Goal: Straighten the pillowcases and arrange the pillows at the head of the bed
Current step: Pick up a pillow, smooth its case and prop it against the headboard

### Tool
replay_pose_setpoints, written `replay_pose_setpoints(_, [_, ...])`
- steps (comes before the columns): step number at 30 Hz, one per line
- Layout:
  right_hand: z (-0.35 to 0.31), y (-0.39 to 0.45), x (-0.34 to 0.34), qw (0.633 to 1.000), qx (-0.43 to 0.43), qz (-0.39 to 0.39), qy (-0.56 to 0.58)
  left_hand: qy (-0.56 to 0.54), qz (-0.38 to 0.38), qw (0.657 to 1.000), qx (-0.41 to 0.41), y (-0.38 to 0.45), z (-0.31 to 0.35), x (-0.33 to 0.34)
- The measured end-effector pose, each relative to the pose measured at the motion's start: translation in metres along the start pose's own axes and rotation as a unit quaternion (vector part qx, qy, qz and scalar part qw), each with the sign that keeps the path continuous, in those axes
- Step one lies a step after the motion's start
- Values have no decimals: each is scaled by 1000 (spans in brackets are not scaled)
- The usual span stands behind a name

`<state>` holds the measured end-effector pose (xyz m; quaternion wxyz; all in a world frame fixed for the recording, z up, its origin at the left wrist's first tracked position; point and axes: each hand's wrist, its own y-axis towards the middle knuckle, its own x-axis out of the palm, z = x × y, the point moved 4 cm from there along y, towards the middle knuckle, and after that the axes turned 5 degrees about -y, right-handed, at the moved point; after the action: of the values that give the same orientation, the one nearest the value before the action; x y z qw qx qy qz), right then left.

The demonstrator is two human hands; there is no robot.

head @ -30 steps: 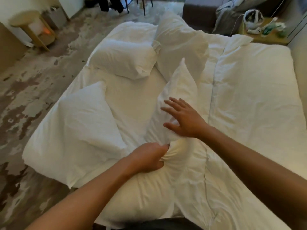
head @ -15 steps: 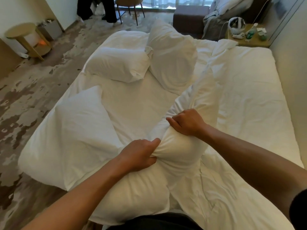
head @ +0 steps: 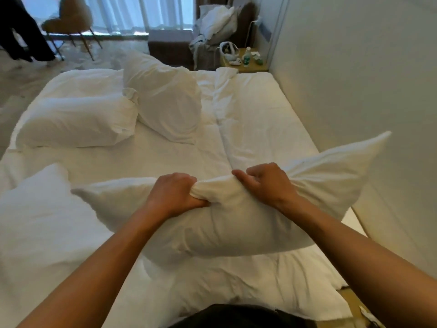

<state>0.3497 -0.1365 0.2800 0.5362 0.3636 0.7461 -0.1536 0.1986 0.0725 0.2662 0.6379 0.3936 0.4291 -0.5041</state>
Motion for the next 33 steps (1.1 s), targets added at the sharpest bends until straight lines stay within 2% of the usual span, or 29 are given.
replay_pose_setpoints(4, [33,-45,34,997,65,-47,-3,-52,-53,997,3,10,5,48])
replay_pose_setpoints(7, [62,-80,67,981,174,-91,0,-65,-106,992,-1,9,15,99])
replay_pose_setpoints(10, [79,-111,89,962,250,-111,13,-37,-106,994,5,2,20,135])
replay_pose_setpoints(12, [84,-126,91,965,237,-110,-2,-6,-74,997,19,-1,19,142])
replay_pose_setpoints(15, [94,-140,83,975,171,-98,-107,-5,-46,999,17,-2,15,142])
replay_pose_setpoints(18, [112,-148,71,973,159,-75,-152,-26,-78,997,5,3,16,139])
replay_pose_setpoints(22, [131,-146,68,968,153,-110,-167,-18,-105,994,10,11,18,131])
replay_pose_setpoints(26, [138,-139,71,971,181,-127,-93,-1,-133,991,11,15,21,127])
replay_pose_setpoints(30, [146,-117,46,976,210,-59,7,-30,-140,990,2,26,24,110])
replay_pose_setpoints(33, [148,-92,16,978,201,-21,57,-51,-146,988,-13,42,29,92])
